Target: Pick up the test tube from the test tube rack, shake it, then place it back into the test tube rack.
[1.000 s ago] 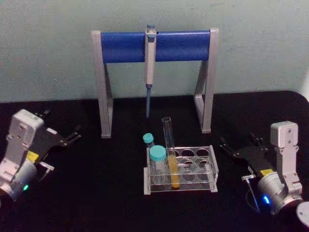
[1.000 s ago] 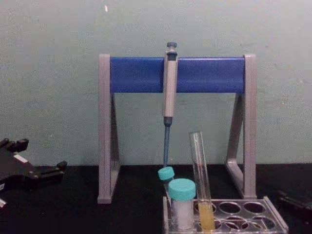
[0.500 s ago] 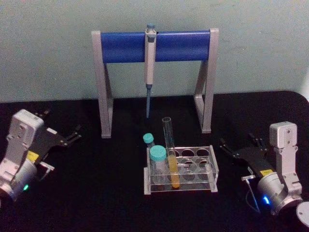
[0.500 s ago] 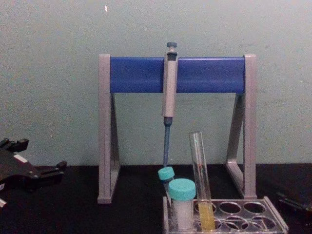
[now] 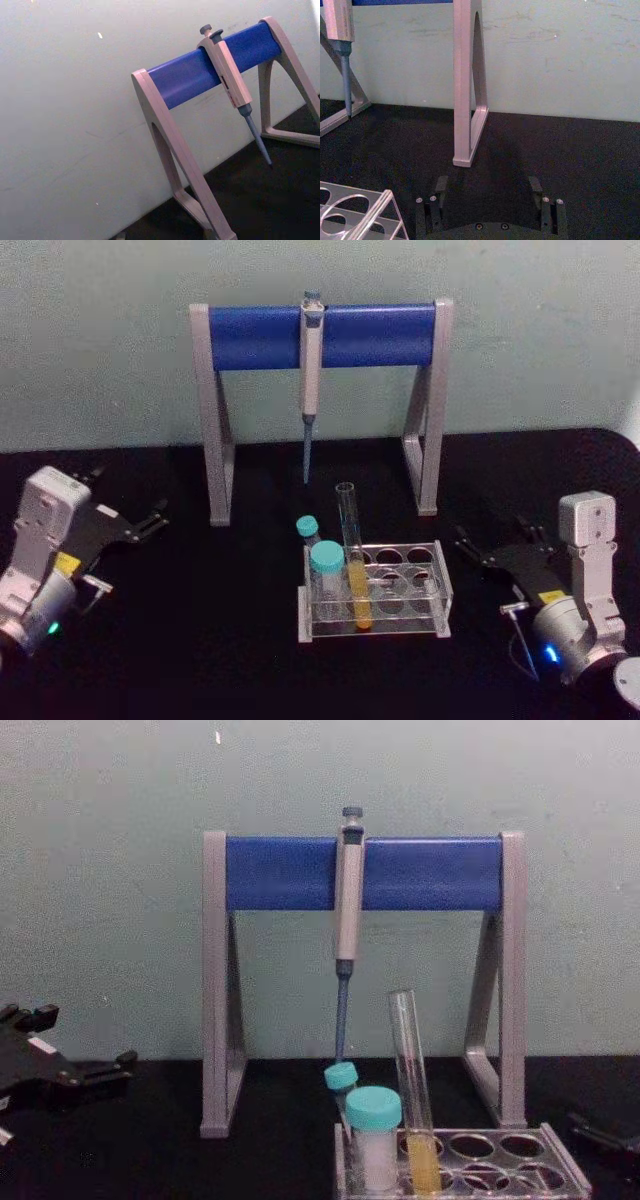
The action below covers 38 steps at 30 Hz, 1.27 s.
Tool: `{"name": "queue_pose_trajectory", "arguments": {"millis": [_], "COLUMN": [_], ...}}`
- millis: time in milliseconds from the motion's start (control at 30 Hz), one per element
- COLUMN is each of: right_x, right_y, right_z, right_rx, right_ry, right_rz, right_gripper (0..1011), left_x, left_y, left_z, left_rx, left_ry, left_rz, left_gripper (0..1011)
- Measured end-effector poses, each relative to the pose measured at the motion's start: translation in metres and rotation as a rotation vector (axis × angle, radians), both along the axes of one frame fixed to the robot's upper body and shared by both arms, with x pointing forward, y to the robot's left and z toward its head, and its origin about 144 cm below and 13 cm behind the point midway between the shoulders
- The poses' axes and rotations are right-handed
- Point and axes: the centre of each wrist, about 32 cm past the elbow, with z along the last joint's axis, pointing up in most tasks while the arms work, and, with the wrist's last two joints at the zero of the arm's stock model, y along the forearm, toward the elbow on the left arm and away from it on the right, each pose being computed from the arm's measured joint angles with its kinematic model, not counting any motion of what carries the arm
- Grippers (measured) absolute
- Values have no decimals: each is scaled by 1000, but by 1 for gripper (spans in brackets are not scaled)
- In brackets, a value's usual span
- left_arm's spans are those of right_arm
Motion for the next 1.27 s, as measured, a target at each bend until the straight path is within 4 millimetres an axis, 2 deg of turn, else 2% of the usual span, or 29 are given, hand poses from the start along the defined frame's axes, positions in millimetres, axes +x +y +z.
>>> {"name": "queue_pose_trajectory", "arguments": {"millis": [1267], "right_x": [0], "right_y": [0], "right_z": [0], "right_rx": [1], "right_ry": [-1], "right_rz": [-1], "right_gripper": [1000], "left_x": [0], "left_y": [0], "left_z": [0], "left_rx": [0], "left_ry": [0], "left_rz": [0], "left_gripper": [1001]}}
